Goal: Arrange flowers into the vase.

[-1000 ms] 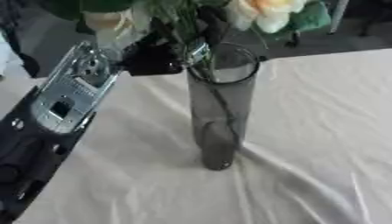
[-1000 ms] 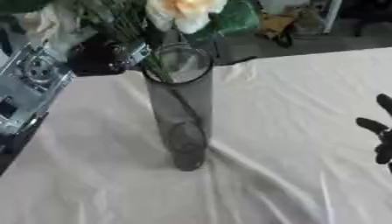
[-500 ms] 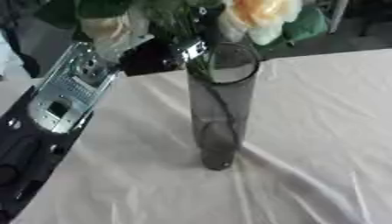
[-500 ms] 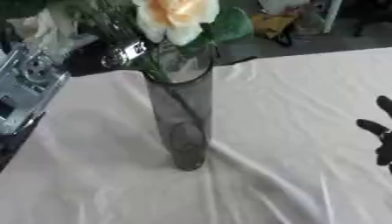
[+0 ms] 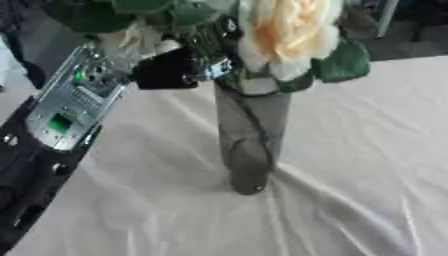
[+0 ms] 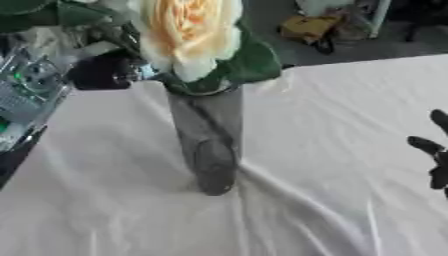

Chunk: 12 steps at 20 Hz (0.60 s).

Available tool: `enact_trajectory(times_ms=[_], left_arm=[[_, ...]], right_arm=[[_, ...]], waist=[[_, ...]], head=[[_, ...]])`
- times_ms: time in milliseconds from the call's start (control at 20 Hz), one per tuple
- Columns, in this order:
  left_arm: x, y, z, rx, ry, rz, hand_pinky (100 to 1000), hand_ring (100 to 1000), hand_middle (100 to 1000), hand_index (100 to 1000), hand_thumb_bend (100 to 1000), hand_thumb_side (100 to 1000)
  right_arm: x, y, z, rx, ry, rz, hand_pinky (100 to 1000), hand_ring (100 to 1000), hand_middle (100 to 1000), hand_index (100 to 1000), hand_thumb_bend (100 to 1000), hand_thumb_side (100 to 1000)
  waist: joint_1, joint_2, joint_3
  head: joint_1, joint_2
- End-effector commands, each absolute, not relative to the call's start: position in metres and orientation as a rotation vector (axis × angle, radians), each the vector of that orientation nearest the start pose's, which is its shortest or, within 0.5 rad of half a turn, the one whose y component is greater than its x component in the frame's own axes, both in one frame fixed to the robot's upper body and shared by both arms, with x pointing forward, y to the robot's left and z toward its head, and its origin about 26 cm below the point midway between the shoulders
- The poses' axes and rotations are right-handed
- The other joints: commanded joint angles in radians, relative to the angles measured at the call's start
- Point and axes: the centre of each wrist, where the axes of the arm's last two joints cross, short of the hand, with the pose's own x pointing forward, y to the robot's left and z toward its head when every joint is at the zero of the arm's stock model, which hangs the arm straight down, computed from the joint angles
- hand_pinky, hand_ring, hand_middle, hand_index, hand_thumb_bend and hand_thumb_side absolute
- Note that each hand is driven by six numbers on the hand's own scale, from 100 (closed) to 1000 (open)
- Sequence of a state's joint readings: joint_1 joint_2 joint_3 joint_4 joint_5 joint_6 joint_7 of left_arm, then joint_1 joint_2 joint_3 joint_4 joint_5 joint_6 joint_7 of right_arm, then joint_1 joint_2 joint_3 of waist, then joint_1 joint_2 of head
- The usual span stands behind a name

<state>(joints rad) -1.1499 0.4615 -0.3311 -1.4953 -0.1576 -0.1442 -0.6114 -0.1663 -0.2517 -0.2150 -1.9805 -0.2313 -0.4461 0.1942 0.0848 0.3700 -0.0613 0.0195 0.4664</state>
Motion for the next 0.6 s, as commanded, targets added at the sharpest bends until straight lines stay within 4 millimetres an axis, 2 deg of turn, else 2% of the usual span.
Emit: enact_trajectory(times_ms=[50, 600], left_arm=[[0.3855, 0.1585, 0.382, -0.279, 2.722, 2.179, 892, 915, 866, 1000, 106, 1000], [0.3822, 0.1588, 0.3839, -0.262, 2.747, 2.191, 898, 919, 871, 1000, 154, 1000]], right_arm=[[0.2799, -0.3193, 0.174, -0.039, -2.622, 0.285, 814, 985, 308, 496, 100, 1000], [0.2798, -0.3194, 0.1739, -0.034, -2.622, 0.287, 814, 984, 308, 496, 100, 1000]], waist=[[0.004, -0.037, 0.002], [0.003, -0.04, 0.004]], head=[[-0.001, 0.003], [0.001, 0.004]])
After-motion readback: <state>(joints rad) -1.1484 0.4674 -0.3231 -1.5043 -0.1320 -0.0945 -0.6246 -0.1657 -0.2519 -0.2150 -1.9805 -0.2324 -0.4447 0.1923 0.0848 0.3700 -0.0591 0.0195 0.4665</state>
